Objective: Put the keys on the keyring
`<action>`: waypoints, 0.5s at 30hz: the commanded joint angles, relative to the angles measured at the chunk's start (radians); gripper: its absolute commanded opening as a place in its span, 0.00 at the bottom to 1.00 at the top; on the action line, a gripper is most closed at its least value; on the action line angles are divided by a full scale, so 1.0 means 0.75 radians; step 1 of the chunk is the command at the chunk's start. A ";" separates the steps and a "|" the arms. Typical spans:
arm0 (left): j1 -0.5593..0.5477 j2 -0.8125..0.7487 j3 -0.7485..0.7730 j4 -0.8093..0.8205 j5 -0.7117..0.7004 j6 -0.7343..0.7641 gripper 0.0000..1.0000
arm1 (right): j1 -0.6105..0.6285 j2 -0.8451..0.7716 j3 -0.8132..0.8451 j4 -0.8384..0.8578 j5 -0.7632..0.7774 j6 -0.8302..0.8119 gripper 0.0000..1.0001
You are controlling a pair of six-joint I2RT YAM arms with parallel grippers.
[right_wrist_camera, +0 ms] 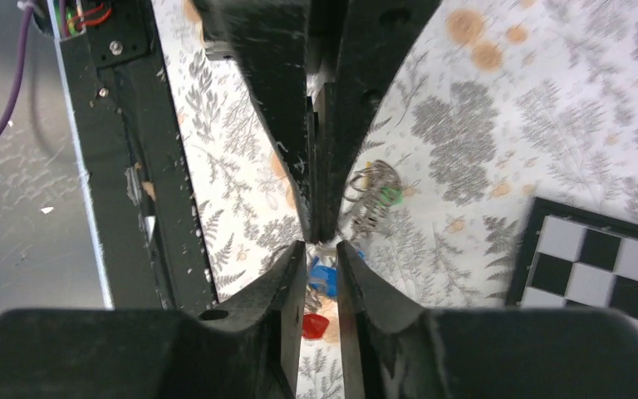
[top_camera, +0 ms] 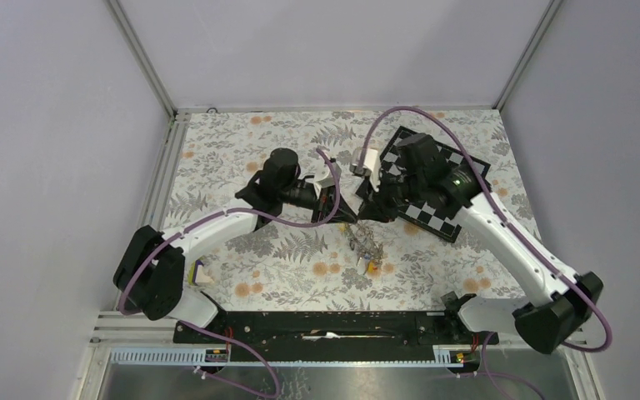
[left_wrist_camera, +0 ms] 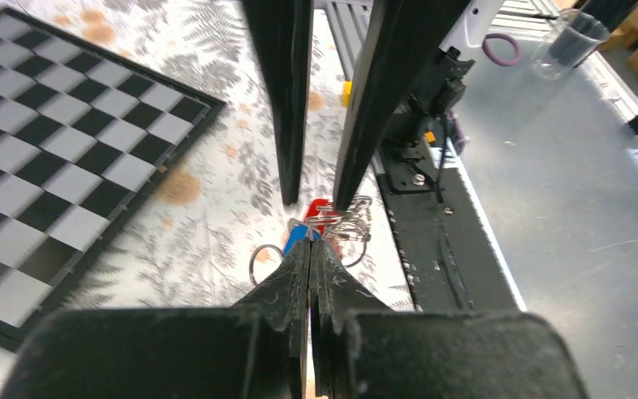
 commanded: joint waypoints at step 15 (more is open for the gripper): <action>0.046 0.012 -0.372 1.412 -0.082 -1.206 0.00 | -0.182 -0.268 -0.305 0.463 -0.431 0.166 0.39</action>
